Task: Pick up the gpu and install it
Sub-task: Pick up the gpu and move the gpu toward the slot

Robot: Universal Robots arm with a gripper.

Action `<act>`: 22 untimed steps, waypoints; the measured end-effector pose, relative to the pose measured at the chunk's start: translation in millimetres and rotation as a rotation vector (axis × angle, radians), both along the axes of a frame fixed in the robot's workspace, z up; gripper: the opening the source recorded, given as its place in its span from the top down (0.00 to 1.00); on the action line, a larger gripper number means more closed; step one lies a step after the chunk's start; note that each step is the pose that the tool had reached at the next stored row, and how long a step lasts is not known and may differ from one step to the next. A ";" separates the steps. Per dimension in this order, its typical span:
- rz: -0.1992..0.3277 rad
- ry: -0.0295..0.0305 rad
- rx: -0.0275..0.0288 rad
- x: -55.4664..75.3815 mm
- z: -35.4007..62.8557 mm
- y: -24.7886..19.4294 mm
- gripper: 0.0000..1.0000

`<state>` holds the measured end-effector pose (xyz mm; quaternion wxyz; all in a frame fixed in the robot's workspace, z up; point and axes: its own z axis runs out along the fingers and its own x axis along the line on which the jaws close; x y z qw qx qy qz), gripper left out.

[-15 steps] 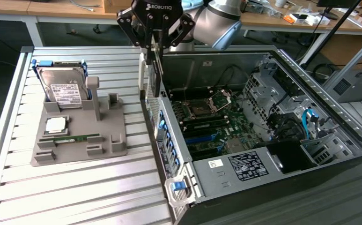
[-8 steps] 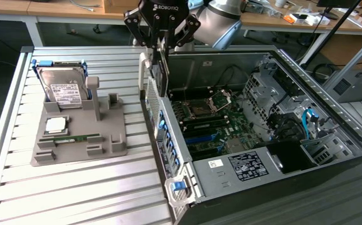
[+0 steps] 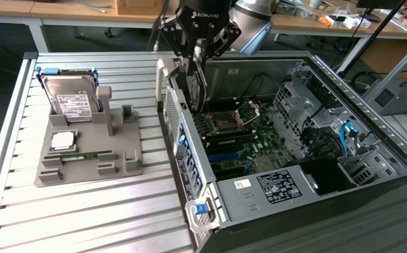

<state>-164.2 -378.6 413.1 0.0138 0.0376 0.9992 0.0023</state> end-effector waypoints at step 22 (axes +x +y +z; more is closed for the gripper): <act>0.000 0.0000 -0.0025 11.8 -6.7 0.0 0.73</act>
